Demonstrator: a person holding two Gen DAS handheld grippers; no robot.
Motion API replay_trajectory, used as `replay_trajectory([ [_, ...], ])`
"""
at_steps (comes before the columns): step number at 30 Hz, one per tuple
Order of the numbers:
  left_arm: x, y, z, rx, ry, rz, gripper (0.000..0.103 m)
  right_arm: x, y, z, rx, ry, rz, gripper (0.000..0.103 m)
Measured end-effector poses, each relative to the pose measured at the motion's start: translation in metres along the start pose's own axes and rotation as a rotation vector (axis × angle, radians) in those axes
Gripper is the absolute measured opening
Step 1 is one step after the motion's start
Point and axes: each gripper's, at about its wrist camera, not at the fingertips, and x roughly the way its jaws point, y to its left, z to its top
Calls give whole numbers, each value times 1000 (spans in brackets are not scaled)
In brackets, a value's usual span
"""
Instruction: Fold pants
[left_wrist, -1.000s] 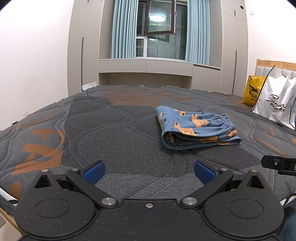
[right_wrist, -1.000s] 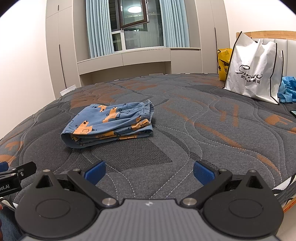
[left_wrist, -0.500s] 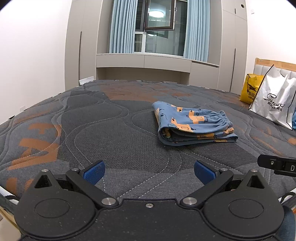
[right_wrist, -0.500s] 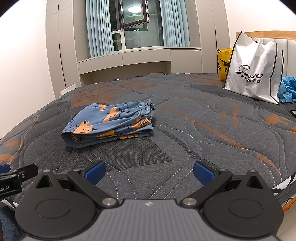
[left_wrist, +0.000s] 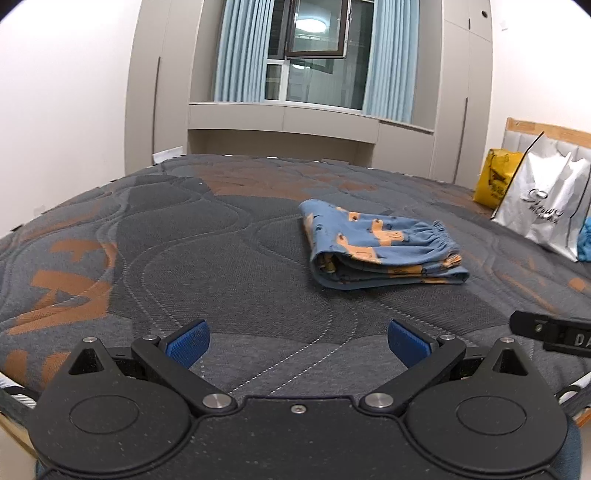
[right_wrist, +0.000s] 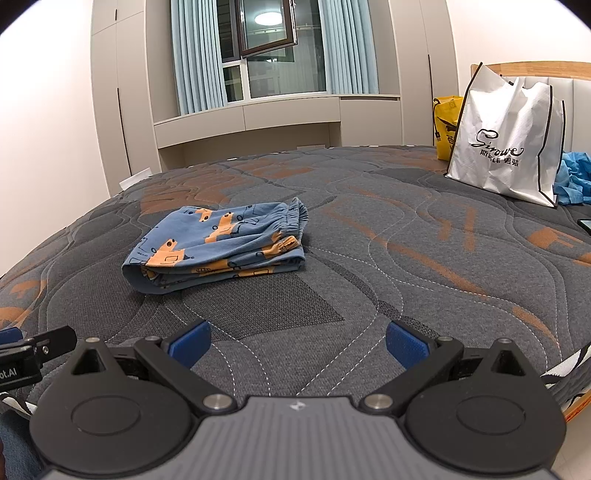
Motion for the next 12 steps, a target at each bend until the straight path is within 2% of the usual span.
replay_trajectory([
  [4, -4, 2, 1, -28, -20, -58, 102, 0, 0, 0, -1, 0, -1, 103],
  [12, -5, 3, 1, -39, -25, -36, 102, 0, 1, 0, 0, 0, 0, 103],
])
